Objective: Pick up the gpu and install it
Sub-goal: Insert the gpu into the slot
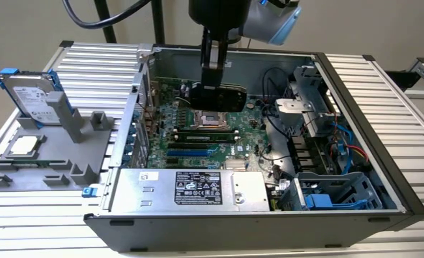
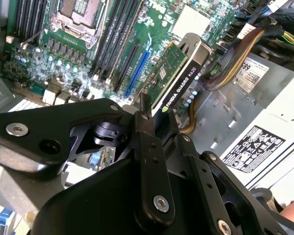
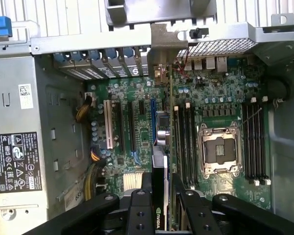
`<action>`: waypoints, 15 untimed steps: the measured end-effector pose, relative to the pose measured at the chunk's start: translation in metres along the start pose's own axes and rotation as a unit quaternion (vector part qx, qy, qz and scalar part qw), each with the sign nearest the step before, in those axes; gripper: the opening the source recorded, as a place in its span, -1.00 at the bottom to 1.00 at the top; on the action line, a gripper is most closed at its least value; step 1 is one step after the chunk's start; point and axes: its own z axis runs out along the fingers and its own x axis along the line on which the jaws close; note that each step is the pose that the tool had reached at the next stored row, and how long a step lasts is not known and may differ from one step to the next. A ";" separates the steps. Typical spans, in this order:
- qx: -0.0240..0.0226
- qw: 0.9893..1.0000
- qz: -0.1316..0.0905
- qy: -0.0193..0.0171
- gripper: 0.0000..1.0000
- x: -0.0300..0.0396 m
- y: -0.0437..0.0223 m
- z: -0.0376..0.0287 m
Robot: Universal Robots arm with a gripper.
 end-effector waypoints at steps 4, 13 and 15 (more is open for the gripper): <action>0.000 1.000 0.000 0.000 -1.00 0.0000 0.0000 0.0022; 0.000 1.000 0.000 0.000 -1.00 0.0000 -0.0001 0.0071; 0.000 1.000 0.000 0.000 -1.00 0.0000 -0.0001 0.0082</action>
